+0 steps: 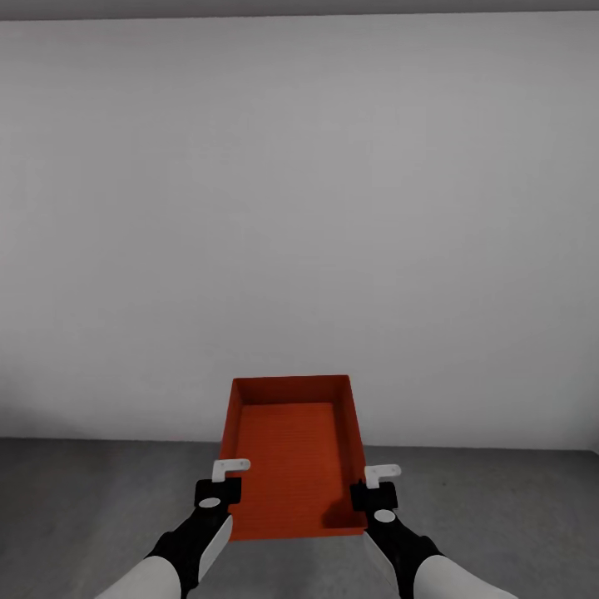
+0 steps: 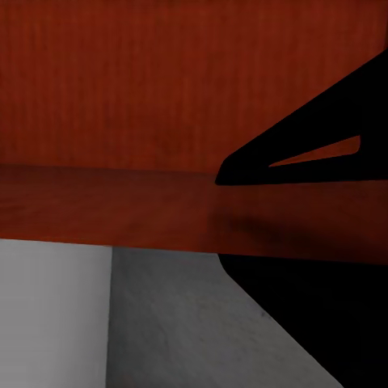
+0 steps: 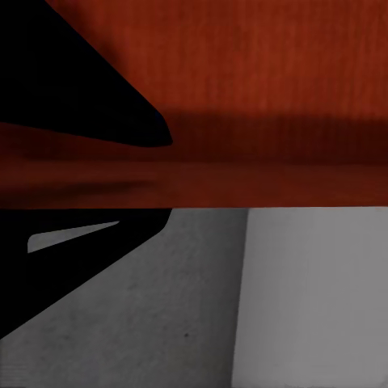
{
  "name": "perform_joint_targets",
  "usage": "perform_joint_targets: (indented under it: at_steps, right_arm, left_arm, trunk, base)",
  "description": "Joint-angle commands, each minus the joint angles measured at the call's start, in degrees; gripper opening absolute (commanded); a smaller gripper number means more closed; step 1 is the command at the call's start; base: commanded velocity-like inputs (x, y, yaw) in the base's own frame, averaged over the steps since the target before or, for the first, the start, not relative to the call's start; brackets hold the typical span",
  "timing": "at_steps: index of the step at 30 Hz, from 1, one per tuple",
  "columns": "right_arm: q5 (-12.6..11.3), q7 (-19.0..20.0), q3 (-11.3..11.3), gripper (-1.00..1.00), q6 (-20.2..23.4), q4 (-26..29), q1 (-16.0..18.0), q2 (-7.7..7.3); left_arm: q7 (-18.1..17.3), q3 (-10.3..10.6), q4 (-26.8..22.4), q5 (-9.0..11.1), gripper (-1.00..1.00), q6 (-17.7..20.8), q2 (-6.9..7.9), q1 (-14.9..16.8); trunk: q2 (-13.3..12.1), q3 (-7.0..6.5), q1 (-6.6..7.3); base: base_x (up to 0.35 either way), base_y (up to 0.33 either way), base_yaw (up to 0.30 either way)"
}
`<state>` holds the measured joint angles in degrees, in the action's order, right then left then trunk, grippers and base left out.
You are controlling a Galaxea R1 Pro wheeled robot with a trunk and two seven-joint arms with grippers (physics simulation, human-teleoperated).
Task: Move the two storage containers from the living room to the garage. In the garage, place one container on the floor and stack the other container on top of it (either order is fine).
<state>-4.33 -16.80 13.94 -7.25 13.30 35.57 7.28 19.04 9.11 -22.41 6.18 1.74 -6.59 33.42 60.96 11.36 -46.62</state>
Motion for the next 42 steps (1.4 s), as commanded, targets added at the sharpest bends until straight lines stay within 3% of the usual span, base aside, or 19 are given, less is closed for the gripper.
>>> perform_joint_targets:
  at_steps: [1, 18, 42]
  right_arm:
    - [-0.95, 0.36, -0.40, -1.00, -0.07, -0.11, 0.03, -0.04]
    - [-0.98, 0.34, -0.40, -1.00, 0.01, -0.12, 0.03, 0.01]
    - [-1.11, 0.29, -0.49, -1.00, 0.14, -0.16, 0.03, 0.01]
  left_arm:
    - [0.82, -0.50, -0.27, -0.64, -1.00, -3.68, 0.63, 0.06]
    - [0.80, -0.50, -0.27, -0.64, -1.00, -3.70, 0.62, 0.06]
    - [0.74, -0.50, -0.27, -0.64, -1.00, -3.68, 0.64, 0.06]
  trunk:
    - [0.06, 0.08, -0.02]
    - [0.06, 0.22, -0.02]
    - [0.06, 2.37, -0.02]
  base:
    - [0.119, 0.000, 0.000]
    - [0.014, 0.000, 0.000]
    - [0.000, 0.000, 0.000]
